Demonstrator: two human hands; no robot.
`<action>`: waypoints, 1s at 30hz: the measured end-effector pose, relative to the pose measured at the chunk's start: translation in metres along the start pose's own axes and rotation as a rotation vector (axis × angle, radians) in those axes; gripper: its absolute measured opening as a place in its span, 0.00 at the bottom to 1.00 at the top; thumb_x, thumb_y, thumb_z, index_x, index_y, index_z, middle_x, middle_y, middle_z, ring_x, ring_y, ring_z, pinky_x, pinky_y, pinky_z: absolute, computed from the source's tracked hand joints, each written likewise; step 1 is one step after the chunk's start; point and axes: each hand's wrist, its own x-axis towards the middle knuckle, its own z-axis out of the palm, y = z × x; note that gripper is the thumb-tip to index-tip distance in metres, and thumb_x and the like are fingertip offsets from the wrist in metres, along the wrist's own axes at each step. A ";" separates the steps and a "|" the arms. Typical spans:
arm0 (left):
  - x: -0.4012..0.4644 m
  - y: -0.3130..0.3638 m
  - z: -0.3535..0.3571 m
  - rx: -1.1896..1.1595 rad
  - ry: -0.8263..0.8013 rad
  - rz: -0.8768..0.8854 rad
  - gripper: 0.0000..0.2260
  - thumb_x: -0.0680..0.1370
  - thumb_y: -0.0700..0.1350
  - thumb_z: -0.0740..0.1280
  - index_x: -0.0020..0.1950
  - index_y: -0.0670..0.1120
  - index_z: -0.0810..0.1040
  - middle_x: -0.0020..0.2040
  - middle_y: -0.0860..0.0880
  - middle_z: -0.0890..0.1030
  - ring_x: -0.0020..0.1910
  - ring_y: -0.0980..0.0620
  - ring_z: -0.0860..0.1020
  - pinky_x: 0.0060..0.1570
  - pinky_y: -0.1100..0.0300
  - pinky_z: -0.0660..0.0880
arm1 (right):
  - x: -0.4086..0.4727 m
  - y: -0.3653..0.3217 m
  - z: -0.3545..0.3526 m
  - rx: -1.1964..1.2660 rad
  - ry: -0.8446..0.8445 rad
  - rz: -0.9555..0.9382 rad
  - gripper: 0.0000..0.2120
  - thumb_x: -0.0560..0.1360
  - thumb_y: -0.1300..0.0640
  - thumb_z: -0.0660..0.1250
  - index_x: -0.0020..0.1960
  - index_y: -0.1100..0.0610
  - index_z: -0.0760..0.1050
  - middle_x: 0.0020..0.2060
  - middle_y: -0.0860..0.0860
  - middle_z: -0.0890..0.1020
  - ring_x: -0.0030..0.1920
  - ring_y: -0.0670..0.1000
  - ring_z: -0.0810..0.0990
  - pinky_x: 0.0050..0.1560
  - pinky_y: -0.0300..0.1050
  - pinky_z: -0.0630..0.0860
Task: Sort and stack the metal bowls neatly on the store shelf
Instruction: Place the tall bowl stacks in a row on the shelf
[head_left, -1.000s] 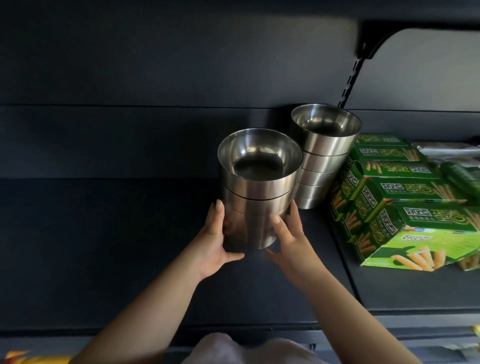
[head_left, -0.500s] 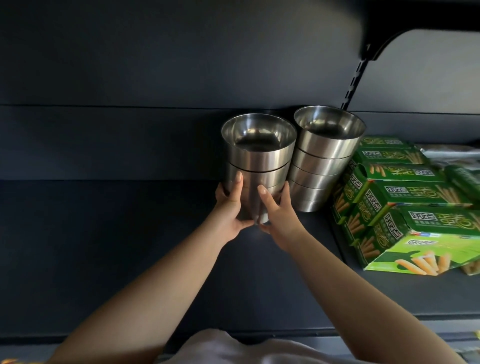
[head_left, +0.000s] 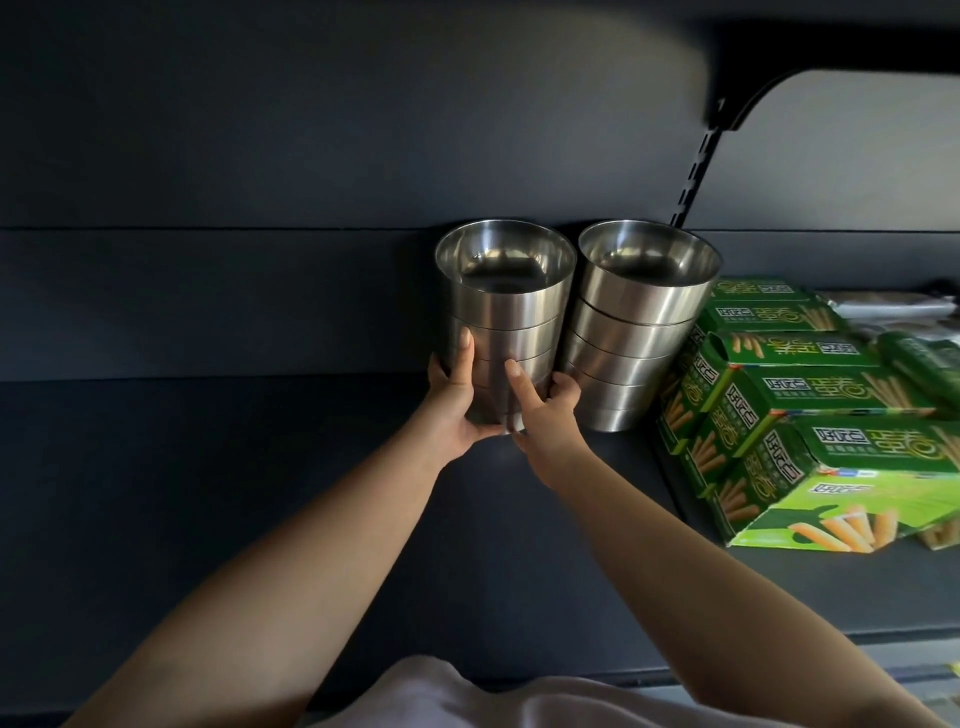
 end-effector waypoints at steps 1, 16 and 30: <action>0.001 0.001 0.000 0.002 -0.009 0.002 0.46 0.61 0.69 0.60 0.75 0.59 0.47 0.76 0.46 0.56 0.70 0.37 0.63 0.52 0.33 0.73 | 0.000 0.001 0.000 0.004 0.005 -0.009 0.41 0.71 0.42 0.69 0.74 0.49 0.49 0.71 0.53 0.60 0.69 0.55 0.65 0.68 0.57 0.67; -0.003 0.037 -0.011 0.370 -0.021 0.443 0.49 0.62 0.78 0.58 0.76 0.56 0.48 0.78 0.52 0.51 0.75 0.53 0.53 0.71 0.56 0.53 | -0.030 -0.058 -0.006 -0.295 0.084 -0.564 0.39 0.74 0.49 0.68 0.77 0.55 0.51 0.76 0.49 0.58 0.75 0.45 0.54 0.74 0.41 0.55; 0.003 0.041 -0.009 0.335 -0.099 0.493 0.60 0.52 0.80 0.62 0.75 0.45 0.56 0.74 0.42 0.63 0.72 0.45 0.63 0.70 0.45 0.62 | -0.022 -0.060 0.002 -0.374 0.038 -0.532 0.43 0.73 0.47 0.69 0.77 0.56 0.48 0.76 0.50 0.59 0.75 0.48 0.58 0.74 0.49 0.59</action>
